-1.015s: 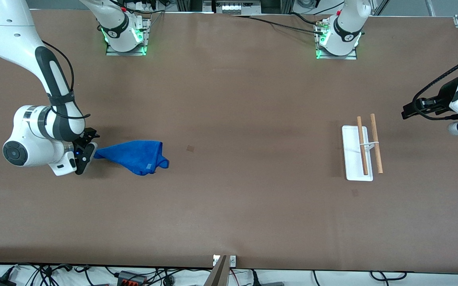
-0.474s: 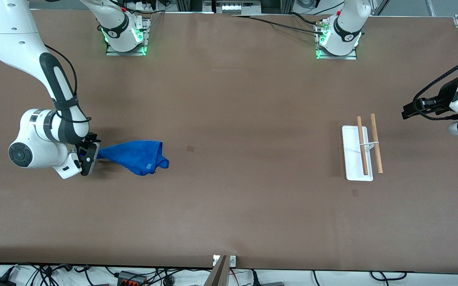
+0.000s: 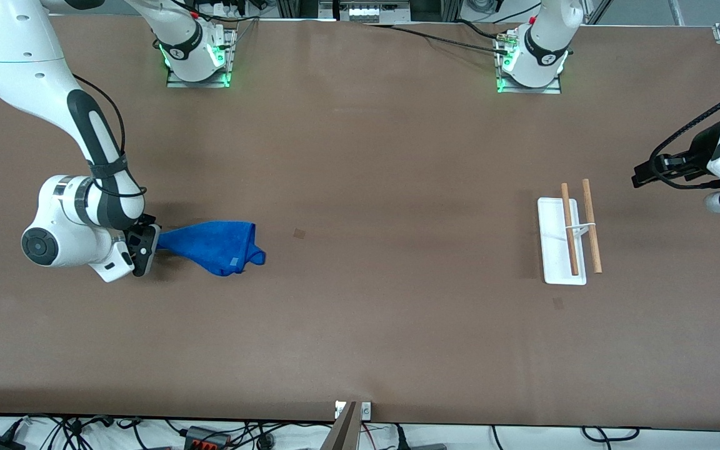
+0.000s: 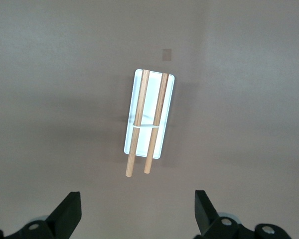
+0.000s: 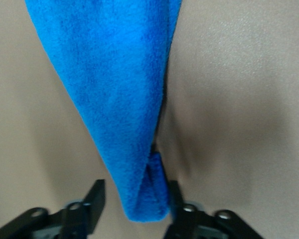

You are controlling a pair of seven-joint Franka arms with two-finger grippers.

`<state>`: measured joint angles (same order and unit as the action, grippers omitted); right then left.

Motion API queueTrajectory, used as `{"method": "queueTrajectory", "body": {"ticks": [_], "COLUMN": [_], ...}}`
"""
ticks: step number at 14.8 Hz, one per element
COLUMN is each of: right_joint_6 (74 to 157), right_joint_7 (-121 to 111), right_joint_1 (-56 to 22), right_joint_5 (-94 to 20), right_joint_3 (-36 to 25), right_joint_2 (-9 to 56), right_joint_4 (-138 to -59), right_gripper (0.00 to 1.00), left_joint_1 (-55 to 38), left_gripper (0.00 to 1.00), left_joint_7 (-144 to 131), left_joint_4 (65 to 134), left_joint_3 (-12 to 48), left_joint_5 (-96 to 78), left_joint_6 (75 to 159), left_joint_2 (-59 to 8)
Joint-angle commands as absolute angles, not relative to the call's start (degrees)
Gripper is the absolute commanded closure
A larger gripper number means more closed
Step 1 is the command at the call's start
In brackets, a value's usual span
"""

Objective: Pass towel and hang on rack
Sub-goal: 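Close the right gripper on the blue towel's corner, then lift the towel with the right gripper and carry it toward mid-table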

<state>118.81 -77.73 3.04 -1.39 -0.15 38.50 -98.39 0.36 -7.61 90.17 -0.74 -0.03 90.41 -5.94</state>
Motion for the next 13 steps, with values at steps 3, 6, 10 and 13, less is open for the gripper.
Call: {"method": "queueTrajectory", "body": {"ticks": [3, 6, 10, 13], "right_joint_6": [118.3, 118.2, 103.4, 96.1], "right_joint_7": [-79.4, -79.0, -75.8, -71.6], "right_joint_1": [3.7, 3.7, 3.5, 2.0], "right_joint_5": [-2.7, -2.8, -7.2, -7.6], "right_joint_3": [0.3, 0.3, 0.2, 0.5], "right_joint_2": [38.8, 38.5, 37.6, 37.5], "right_joint_4": [-97.6, -97.3, -84.3, -76.3], "right_gripper": [1.0, 1.0, 1.0, 1.0], "left_joint_1": [0.6, 0.6, 0.6, 0.4], "left_gripper": [0.0, 0.0, 0.0, 0.0], "left_joint_7": [-6.5, -6.5, -6.6, -6.6], "left_joint_4": [89.1, 89.1, 89.1, 89.1], "left_joint_3": [-0.9, -0.9, -0.9, -0.9], "left_joint_5": [-0.8, -0.8, -0.9, -0.9], "left_joint_6": [90.1, 90.1, 90.1, 90.1], "left_joint_2": [-6.5, -6.5, -6.5, -6.6]}}
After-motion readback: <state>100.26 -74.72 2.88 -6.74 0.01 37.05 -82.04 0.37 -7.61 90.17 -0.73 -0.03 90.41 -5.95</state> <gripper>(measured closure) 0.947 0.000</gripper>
